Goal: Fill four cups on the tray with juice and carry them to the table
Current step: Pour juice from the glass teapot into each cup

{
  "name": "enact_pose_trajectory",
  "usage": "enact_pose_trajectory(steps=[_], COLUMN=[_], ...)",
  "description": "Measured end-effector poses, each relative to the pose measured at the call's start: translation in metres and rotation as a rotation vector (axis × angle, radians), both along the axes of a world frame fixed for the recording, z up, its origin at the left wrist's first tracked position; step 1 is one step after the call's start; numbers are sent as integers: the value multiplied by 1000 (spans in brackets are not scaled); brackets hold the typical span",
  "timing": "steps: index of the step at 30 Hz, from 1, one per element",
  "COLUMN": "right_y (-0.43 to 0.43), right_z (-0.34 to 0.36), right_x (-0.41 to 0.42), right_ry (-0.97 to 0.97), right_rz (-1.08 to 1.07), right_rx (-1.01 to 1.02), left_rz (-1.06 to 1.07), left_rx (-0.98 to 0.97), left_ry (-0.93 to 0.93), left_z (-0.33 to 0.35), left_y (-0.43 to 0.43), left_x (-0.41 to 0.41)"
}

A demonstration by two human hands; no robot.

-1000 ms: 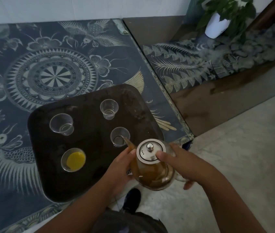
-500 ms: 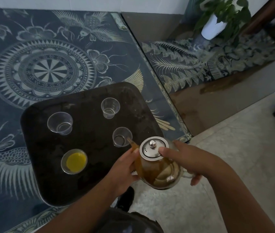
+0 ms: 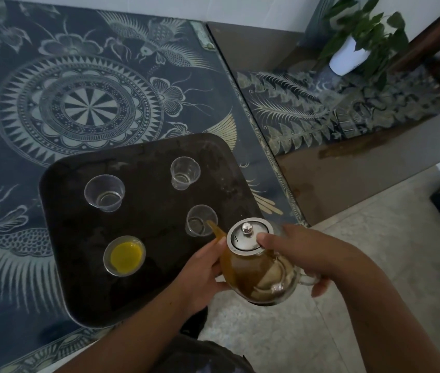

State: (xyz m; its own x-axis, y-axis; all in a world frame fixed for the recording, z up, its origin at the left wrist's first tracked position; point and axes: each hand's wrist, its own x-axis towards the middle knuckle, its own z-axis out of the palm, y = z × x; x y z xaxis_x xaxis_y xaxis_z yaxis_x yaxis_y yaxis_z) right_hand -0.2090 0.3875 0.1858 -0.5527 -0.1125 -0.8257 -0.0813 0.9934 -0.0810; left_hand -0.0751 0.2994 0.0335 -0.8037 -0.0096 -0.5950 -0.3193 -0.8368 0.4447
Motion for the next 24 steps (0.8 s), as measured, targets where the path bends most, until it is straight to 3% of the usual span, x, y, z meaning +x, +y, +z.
enact_pose_trajectory(steps=[24], right_y=[-9], right_z=[0], right_x=[-7], right_ry=[46], right_rz=[50], right_rx=[82], left_rz=[20], left_rx=[73], left_ry=[13], left_z=[4], left_y=[-3], left_x=[-3])
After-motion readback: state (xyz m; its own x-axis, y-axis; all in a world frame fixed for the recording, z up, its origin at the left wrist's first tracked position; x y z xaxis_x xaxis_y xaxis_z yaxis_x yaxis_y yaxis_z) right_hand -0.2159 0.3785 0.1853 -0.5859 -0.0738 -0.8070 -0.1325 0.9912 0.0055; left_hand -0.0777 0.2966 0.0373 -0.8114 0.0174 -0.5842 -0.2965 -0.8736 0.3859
